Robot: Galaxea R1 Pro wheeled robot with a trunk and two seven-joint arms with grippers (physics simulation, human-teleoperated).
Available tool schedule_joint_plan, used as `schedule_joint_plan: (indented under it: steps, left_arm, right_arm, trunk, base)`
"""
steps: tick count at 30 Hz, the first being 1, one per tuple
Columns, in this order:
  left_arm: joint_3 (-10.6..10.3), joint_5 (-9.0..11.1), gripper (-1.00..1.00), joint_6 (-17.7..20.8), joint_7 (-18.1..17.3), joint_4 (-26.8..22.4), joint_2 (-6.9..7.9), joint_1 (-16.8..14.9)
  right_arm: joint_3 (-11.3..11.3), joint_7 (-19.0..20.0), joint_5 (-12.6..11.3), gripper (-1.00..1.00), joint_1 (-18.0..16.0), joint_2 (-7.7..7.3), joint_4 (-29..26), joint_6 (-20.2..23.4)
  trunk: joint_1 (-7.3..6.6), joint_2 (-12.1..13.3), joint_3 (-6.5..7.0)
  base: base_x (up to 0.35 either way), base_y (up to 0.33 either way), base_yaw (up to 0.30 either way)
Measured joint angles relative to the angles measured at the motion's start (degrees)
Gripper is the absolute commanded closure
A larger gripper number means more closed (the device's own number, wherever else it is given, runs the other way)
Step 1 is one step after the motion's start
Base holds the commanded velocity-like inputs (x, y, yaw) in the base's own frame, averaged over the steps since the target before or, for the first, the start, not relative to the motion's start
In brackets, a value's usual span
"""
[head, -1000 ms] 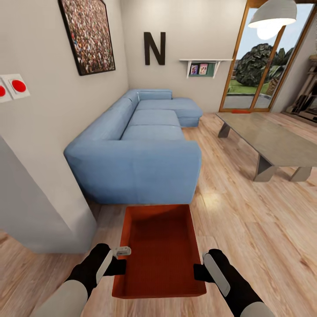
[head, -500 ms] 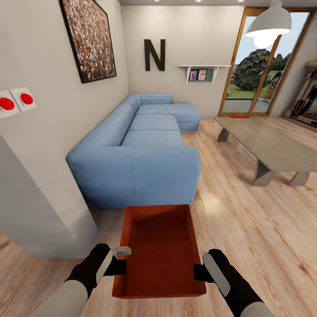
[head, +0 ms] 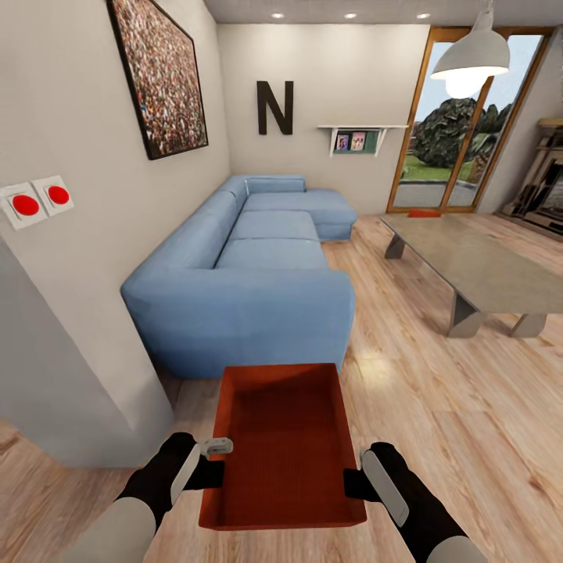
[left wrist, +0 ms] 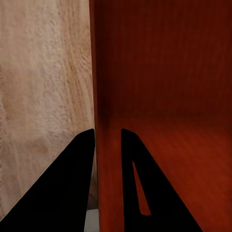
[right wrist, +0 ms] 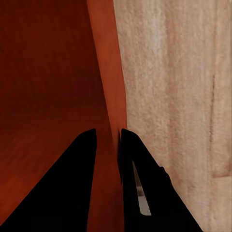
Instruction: Move the two storage containers from the living room to the garage. In the garage, place one container on the floor and stack the other container on top of it (either order is fine).
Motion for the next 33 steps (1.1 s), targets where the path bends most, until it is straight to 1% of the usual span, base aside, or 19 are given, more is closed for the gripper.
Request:
schedule_joint_plan:
  steps: [33]
  left_arm:
    - [0.00,0.00,1.00,0.01,0.00,0.00,0.01,0.00]
  right_arm:
    - [-0.20,0.02,0.13,1.00,0.00,0.09,0.01,0.05]
  trunk:
    - [-7.25,13.24,8.18]
  base:
    - [0.000,0.000,0.000]
